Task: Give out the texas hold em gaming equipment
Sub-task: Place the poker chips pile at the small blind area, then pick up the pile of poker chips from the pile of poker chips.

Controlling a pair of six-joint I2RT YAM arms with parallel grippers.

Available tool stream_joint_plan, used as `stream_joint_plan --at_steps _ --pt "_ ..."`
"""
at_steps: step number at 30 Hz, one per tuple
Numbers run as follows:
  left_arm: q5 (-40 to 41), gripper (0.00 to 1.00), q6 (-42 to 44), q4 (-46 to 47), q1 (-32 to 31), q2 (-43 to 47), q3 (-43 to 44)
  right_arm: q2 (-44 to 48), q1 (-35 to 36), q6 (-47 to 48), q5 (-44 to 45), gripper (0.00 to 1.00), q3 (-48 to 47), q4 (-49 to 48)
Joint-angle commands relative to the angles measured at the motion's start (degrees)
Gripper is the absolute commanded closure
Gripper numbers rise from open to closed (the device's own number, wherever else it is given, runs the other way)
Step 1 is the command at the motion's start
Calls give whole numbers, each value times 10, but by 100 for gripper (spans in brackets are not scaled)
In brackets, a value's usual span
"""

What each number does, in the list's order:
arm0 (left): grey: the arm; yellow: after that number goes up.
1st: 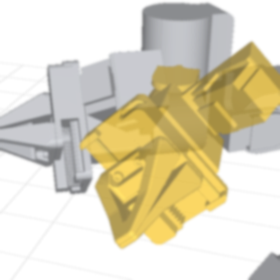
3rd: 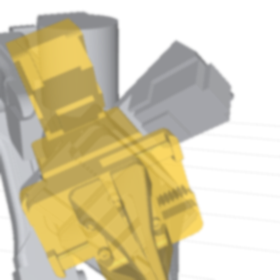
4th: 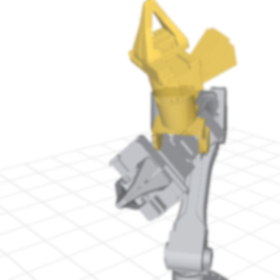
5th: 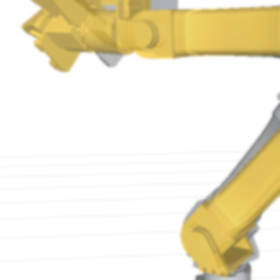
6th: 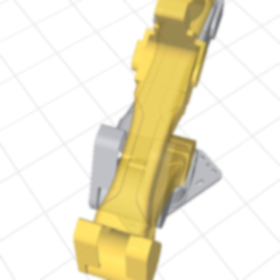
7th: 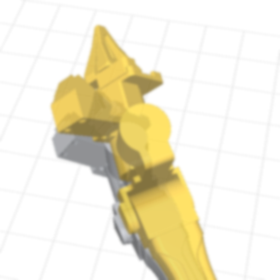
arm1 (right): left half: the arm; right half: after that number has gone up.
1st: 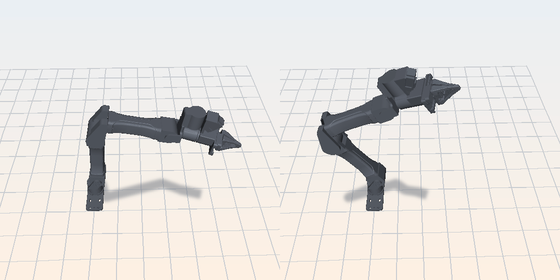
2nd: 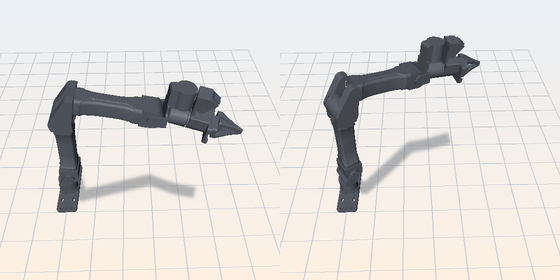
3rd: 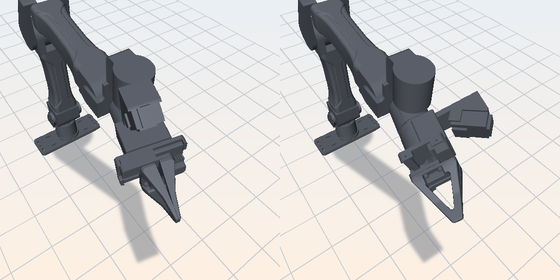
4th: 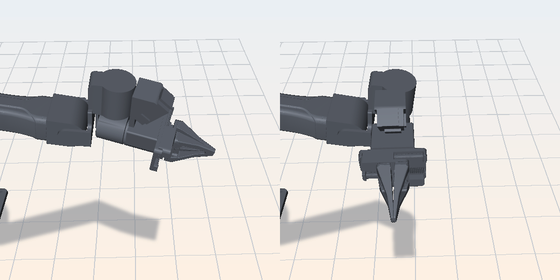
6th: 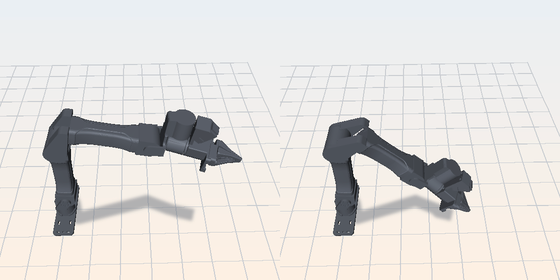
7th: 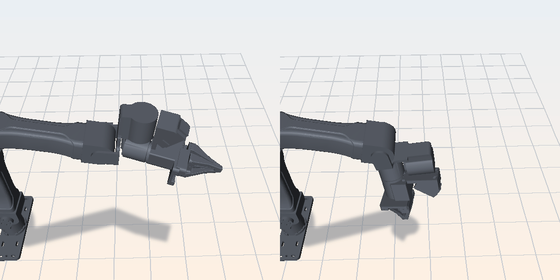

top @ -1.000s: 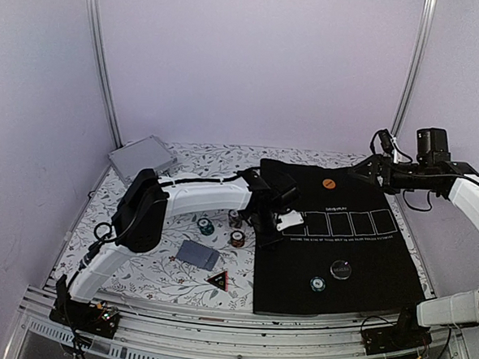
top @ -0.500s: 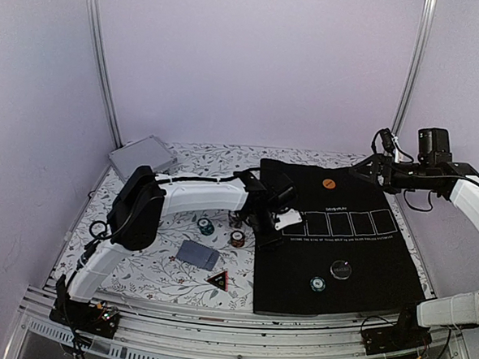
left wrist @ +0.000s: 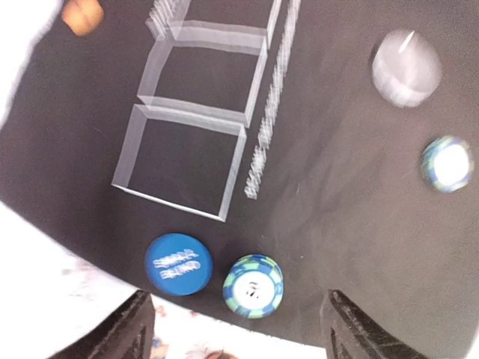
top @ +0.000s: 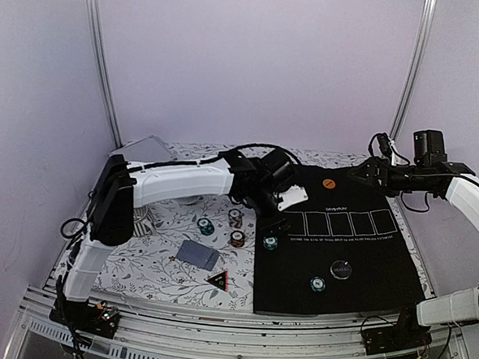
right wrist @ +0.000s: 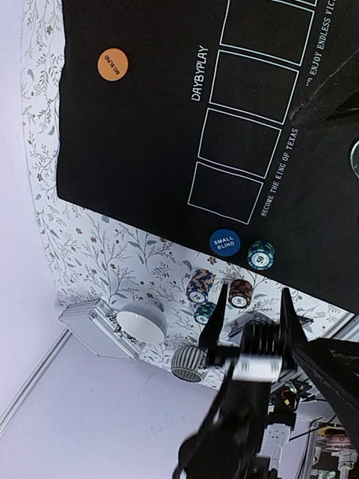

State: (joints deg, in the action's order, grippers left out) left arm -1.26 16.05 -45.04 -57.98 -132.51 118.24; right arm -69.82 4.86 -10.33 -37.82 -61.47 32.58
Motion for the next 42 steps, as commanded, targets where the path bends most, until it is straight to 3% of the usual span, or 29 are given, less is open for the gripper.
stream_joint_plan --at_steps 1,5,10,13,20,33,42 --pt "-14 18 -32 64 -2 127 -39 -11 1 -4 9 1 -15 3" --pt "35 3 -119 108 19 264 -170 -15 1 -4 16 1 -25 2" --pt "114 2 -249 62 102 362 -306 -29 1 -2 9 1 -29 -2" --pt "126 2 -272 58 139 381 -373 -38 2 1 5 1 -29 -3" --pt "87 2 -270 99 171 341 -438 -38 1 7 11 1 -24 -3" --pt "70 2 -233 114 190 206 -408 -29 1 13 14 1 -16 -2" --pt "16 11 -226 149 185 168 -412 -29 1 14 13 1 -13 -2"
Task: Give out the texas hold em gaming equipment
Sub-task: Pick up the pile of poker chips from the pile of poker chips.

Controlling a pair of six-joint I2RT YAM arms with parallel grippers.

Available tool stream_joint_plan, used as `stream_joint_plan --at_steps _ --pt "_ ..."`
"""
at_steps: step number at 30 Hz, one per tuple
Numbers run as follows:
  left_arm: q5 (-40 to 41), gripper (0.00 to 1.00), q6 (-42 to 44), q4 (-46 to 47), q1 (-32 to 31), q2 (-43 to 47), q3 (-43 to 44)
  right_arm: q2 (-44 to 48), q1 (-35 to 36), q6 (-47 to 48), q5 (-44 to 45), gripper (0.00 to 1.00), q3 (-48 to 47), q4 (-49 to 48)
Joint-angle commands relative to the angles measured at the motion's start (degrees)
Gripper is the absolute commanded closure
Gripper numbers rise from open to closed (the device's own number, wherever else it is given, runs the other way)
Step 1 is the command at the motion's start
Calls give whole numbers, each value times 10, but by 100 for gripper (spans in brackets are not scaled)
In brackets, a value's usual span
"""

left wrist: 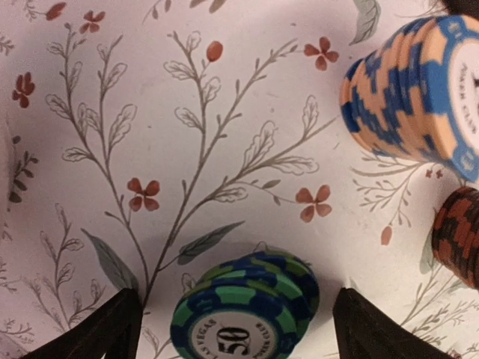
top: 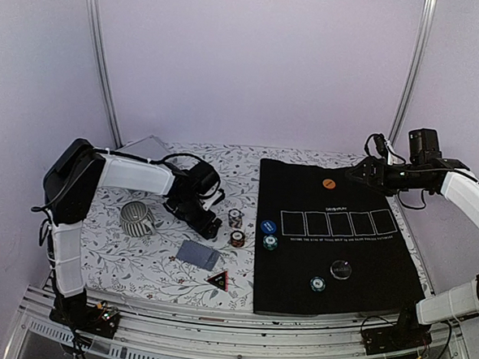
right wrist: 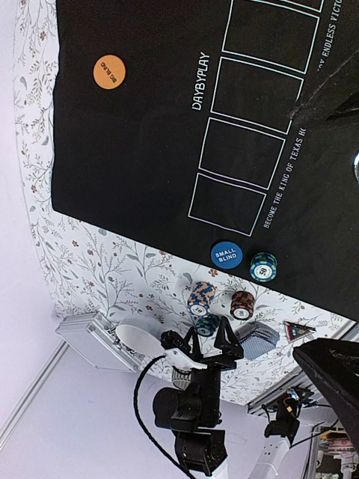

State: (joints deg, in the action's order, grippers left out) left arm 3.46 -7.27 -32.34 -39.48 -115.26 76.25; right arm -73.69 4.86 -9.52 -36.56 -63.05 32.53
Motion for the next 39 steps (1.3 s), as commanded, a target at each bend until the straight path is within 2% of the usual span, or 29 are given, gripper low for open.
stream_joint_plan --at_steps 1,9,18,20,25,27,31,39 --pt "-35 12 8 24 -2 -4 5 10 2 6 1 1 3 -2" --pt "1 21 31 29 -11 -8 1 4 2 8 -2 1 0 -2" --pt "-12 46 38 29 -12 -19 11 9 1 8 2 1 0 -2" --pt "-9 53 37 26 -14 -19 11 7 1 8 3 1 0 -2" --pt "14 78 38 17 -16 -22 12 3 2 8 -1 1 -2 -2" --pt "23 81 38 12 -16 -22 11 4 1 8 -1 1 -2 -1" --pt "24 100 38 4 -16 -25 16 6 2 8 1 1 -1 -2" --pt "40 100 24 -10 -16 5 22 10 1 8 -2 1 -4 0"
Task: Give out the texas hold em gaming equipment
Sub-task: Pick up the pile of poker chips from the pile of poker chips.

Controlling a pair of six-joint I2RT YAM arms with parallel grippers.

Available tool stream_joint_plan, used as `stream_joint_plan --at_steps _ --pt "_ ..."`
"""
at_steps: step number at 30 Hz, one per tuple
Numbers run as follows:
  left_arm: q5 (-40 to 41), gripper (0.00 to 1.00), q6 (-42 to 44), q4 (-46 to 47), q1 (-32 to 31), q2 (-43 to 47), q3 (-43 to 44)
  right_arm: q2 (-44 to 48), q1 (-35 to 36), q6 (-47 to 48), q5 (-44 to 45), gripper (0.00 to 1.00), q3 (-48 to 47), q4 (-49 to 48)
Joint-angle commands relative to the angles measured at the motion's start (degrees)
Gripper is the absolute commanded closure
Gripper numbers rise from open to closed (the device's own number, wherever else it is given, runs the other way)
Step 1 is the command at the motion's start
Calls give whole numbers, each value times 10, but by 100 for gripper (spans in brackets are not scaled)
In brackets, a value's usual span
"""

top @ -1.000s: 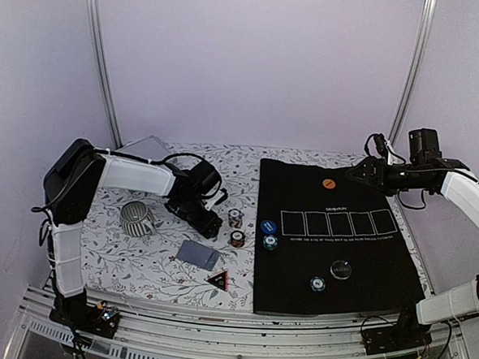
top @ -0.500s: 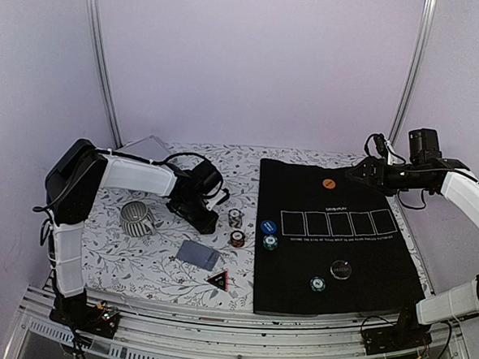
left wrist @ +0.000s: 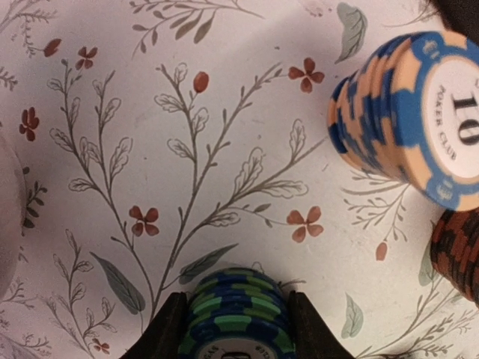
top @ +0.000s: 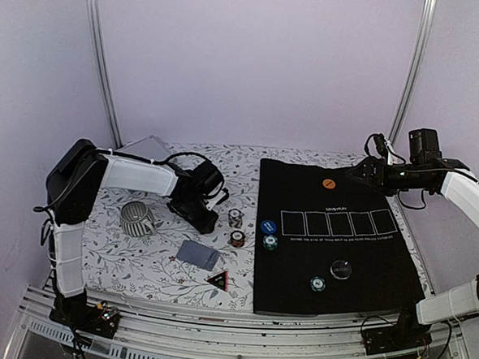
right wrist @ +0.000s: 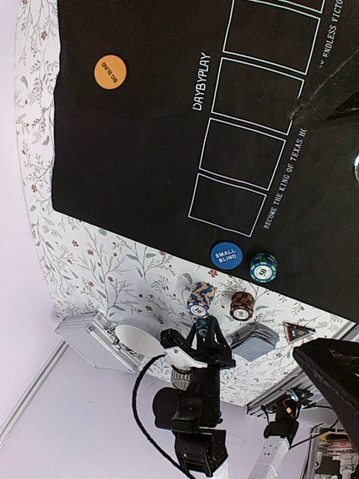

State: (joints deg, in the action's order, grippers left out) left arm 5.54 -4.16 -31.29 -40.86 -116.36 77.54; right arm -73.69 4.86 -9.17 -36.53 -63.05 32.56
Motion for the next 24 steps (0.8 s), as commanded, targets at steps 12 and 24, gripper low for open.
stream_joint_plan --at_steps 12,24 --pt "39 100 11 -91 -19 77 39 4 2 1 -17 1 -8 -1" --pt "20 100 84 -218 -177 93 210 -53 140 -98 -95 6 13 -121"
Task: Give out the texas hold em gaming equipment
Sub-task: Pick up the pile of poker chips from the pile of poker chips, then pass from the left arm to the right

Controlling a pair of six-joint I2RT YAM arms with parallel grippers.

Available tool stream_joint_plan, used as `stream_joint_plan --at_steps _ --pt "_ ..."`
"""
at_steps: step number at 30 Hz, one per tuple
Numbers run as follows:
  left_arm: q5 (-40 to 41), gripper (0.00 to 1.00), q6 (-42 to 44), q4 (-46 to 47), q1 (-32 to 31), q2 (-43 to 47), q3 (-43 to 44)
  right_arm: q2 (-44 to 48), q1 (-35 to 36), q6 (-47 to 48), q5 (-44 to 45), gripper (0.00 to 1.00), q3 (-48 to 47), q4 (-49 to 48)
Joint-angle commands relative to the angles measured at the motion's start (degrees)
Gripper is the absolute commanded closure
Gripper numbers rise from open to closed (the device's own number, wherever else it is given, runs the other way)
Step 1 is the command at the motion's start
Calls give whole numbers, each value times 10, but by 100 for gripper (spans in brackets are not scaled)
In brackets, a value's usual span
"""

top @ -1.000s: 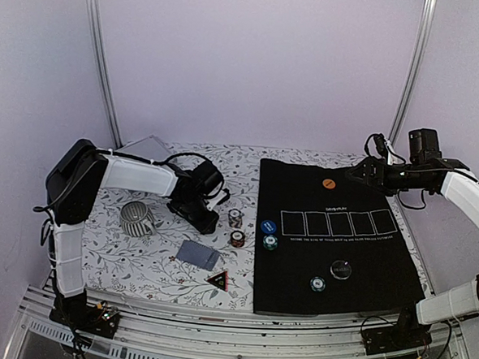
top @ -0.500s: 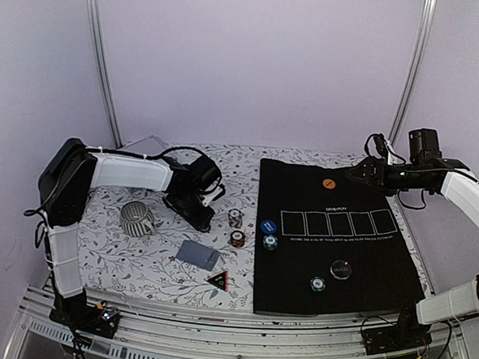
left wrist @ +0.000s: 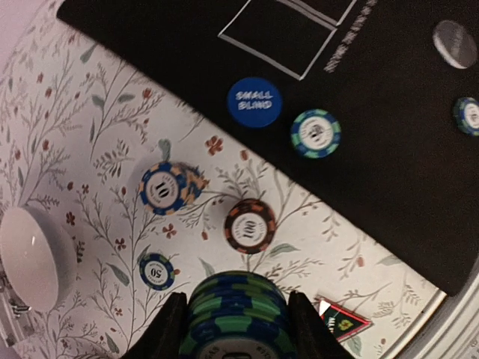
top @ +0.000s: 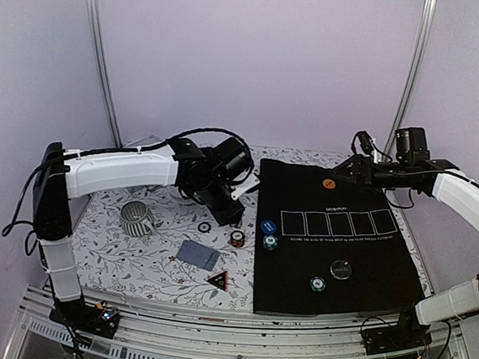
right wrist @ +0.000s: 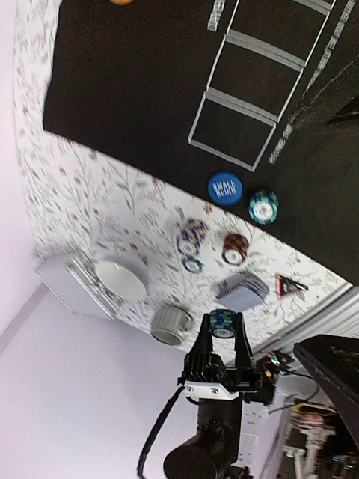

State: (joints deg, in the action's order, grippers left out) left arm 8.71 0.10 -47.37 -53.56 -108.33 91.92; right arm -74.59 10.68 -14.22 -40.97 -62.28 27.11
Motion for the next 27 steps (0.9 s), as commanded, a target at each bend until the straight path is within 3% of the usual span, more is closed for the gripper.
stream_joint_plan --at_steps 1,4,14,27 --pt "-13 100 47 -66 -60 9 82 -62 97 -58 -70 8 3 -80" --pt "-26 100 62 -90 -80 3 116 -101 132 -83 -110 18 5 -123" --pt "-54 100 77 -132 -91 -8 154 -179 224 -228 -240 28 55 -330" --pt "-53 100 75 -132 -92 -20 168 -261 292 -327 -247 27 41 -453"
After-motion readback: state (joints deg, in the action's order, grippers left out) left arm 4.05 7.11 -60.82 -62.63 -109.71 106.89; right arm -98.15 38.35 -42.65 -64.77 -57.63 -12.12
